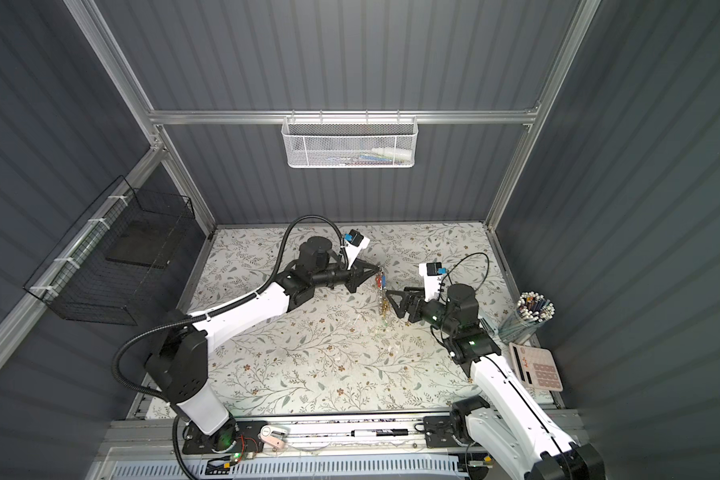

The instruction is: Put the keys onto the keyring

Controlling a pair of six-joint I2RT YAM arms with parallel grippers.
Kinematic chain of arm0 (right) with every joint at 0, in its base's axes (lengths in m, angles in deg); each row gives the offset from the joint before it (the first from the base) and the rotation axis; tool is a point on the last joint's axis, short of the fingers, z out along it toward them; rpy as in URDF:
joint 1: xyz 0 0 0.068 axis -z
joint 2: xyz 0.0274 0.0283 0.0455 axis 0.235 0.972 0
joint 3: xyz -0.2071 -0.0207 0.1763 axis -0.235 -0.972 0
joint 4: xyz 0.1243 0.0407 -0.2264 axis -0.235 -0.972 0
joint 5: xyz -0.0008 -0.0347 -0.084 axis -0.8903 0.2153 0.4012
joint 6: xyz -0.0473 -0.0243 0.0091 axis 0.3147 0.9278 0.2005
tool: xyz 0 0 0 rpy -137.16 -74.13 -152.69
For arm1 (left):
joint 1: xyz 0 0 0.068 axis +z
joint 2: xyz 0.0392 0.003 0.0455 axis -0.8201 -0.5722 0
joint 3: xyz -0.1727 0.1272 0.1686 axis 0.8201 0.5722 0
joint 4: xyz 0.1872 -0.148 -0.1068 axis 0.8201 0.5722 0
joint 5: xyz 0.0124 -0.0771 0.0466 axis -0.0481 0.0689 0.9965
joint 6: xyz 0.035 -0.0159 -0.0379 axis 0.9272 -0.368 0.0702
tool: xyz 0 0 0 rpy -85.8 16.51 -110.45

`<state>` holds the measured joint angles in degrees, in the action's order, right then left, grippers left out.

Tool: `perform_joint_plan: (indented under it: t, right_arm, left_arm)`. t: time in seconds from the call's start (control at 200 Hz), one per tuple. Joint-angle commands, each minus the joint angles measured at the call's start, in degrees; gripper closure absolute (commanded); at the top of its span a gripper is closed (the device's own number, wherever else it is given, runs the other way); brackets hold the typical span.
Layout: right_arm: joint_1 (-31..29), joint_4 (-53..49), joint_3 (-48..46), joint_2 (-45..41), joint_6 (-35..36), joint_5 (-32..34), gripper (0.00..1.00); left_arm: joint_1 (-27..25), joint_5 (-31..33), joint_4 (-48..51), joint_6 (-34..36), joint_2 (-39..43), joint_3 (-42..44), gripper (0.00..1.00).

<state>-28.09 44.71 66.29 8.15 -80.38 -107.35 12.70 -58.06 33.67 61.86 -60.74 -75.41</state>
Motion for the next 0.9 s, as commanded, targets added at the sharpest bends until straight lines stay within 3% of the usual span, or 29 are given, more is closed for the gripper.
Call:
perform_joint_plan:
  t: [0.0, 0.21, 0.505, 0.805, 0.895]
  right_arm:
    - [0.4, -1.1, 0.2, -0.6, 0.4, 0.5, 0.08]
    - [0.4, -0.7, -0.2, -0.1, 0.3, 0.1, 0.01]
    - [0.4, 1.2, -0.4, 1.2, -0.5, -1.1, 0.01]
    - [0.7, 1.7, -0.5, 0.3, -0.9, 2.3, 0.01]
    - [1.2, 1.7, -0.1, -0.5, -0.8, 5.0, 0.01]
  left_arm:
    - [0.9, 2.0, -4.3, -4.0, -3.3, -4.0, 1.00]
    - [6.9, -1.7, -12.1, -14.8, -9.0, 0.6, 1.00]
    - [12.6, 1.3, -13.9, -15.2, -4.1, 15.6, 0.99]
    - [18.5, 5.4, -15.8, -17.2, 3.9, 26.3, 0.62]
    - [20.5, 9.9, -16.6, -18.5, 8.5, 29.7, 0.50]
